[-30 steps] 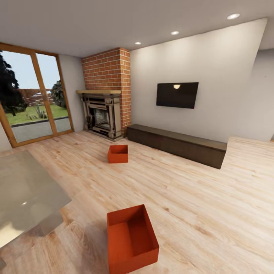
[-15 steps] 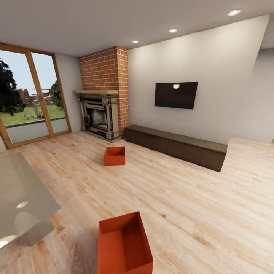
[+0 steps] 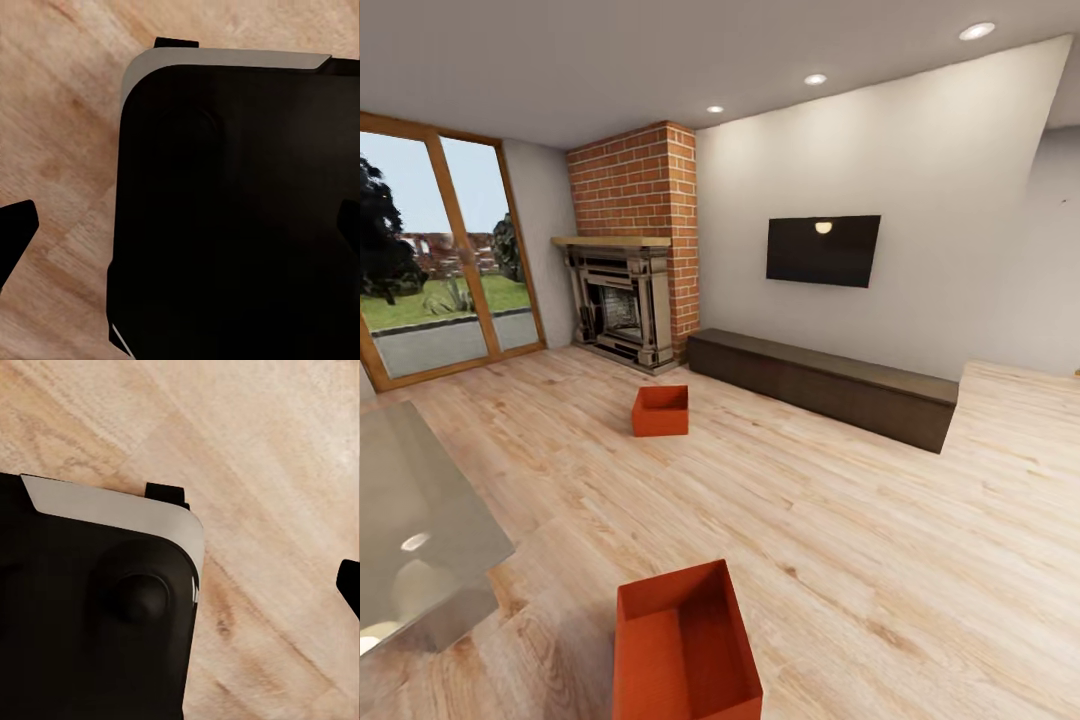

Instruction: Move the two storage containers from the living room to the garage. In the garage, place one container on the floor and stack the other container on top of it (either order is fine).

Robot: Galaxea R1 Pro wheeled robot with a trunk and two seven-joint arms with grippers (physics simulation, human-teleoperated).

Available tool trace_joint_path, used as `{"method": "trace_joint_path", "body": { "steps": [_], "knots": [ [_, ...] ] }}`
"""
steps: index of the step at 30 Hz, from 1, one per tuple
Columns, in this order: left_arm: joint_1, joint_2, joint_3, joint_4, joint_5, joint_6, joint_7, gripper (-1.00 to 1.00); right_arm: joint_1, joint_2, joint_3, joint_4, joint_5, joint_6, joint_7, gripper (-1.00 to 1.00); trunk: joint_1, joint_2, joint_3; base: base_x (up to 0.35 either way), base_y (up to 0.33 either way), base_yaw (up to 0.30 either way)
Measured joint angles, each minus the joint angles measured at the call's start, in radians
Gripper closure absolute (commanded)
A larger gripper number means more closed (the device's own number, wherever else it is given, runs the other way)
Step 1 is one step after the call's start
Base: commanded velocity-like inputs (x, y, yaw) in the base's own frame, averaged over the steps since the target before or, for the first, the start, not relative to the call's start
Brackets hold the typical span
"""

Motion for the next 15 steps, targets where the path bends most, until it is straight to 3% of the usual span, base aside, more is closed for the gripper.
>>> {"method": "trace_joint_path", "body": {
  "steps": [8,15],
  "knots": [
    [0.000,0.000,0.000,0.000,0.001,0.000,0.000,-1.00,0.000,-0.001,0.000,0.000,0.000,0.000,0.000,-1.00,0.000,0.000,0.000,0.256,0.000,0.000],
    [0.000,0.000,0.000,0.000,0.001,0.000,0.000,-1.00,0.000,0.000,0.000,0.000,0.000,0.000,0.000,-1.00,0.000,0.000,0.000,0.059,0.000,0.058]
  ]
}}
